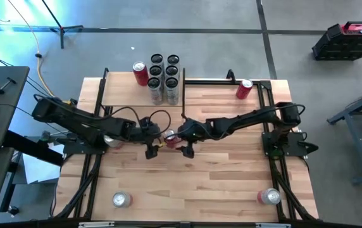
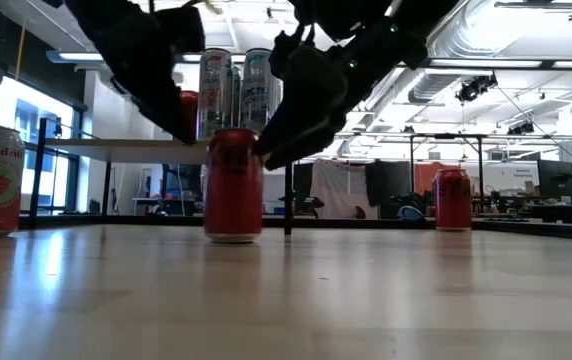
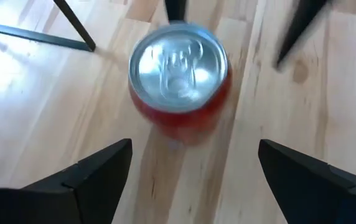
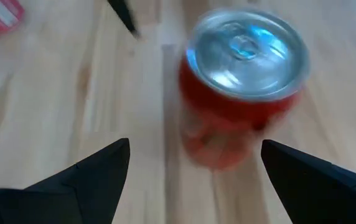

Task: Place canned beverage on shelf
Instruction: Put the bottom red soda can on the shelf aligned with the other red soda can

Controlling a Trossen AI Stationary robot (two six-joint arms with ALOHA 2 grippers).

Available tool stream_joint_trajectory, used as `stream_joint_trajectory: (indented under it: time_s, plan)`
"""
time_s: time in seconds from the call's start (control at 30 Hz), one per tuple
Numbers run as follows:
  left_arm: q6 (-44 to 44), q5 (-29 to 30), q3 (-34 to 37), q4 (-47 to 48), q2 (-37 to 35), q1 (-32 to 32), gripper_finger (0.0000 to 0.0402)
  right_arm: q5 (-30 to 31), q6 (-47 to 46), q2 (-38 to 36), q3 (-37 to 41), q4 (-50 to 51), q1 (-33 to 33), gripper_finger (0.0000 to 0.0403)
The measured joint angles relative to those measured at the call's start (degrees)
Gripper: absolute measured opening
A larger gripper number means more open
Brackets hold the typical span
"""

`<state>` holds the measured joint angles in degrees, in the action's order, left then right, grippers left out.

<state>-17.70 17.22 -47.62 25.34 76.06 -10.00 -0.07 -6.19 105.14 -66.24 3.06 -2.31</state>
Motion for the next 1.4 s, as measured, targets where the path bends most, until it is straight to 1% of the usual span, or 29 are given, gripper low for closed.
stream_joint_trajectory:
  time_s: [0.2, 0.5, 0.6, 0.77, 0.9, 1.0, 1.07, 1.17, 1.23, 1.33, 1.4]
  plan:
    - [1.5, -0.1, 0.0, -2.9, 3.1, 1.4, 0.0342, -0.4, -1.3, 1.5, 0.0, -2.1, -0.9, 0.0349]
    - [2.8, 0.0, 0.0, -12.8, 8.1, 1.9, 0.0342, -0.2, -2.9, 1.6, 0.0, -3.1, -1.4, 0.0349]
    - [2.8, -0.6, 0.0, -13.4, 9.3, 1.9, 0.0342, -0.2, -2.9, 1.6, 0.0, -3.0, -1.4, 0.0349]
    - [2.6, -1.7, 0.0, -13.7, 9.8, 1.9, 0.0342, -0.2, -2.9, 1.6, 0.0, -3.1, -1.4, 0.0349]
    - [1.6, -1.7, 0.0, -16.2, 9.8, 1.9, 0.0340, -0.1, -3.0, 1.6, 0.0, -3.3, -1.4, 0.0349]
    - [1.4, -1.7, 0.0, -16.7, 9.8, 1.9, 0.0329, -0.1, -3.2, 1.6, 0.0, -3.3, -1.4, 0.0349]
    - [1.3, -1.7, 0.0, -16.5, 9.7, 1.9, 0.0318, 0.2, -4.9, 1.5, -0.1, -2.6, -1.4, 0.0349]
    - [1.3, -1.9, 0.0, -14.9, 9.1, 1.9, 0.0301, 0.4, -8.1, 1.3, -2.2, 2.7, -1.3, 0.0349]
    - [1.3, -2.2, 0.0, -13.4, 8.4, 1.9, 0.0296, 0.4, -9.0, 1.3, -4.8, 8.7, -1.1, 0.0349]
    - [0.6, -2.8, -0.2, -8.4, 5.6, 1.8, 0.0296, 0.6, -8.7, 1.3, -9.7, 18.7, -1.1, 0.0349]
    - [-0.2, -3.9, -1.1, -4.7, 2.3, 1.7, 0.0295, 1.1, -8.3, 1.3, -13.8, 25.5, -1.1, 0.0349]
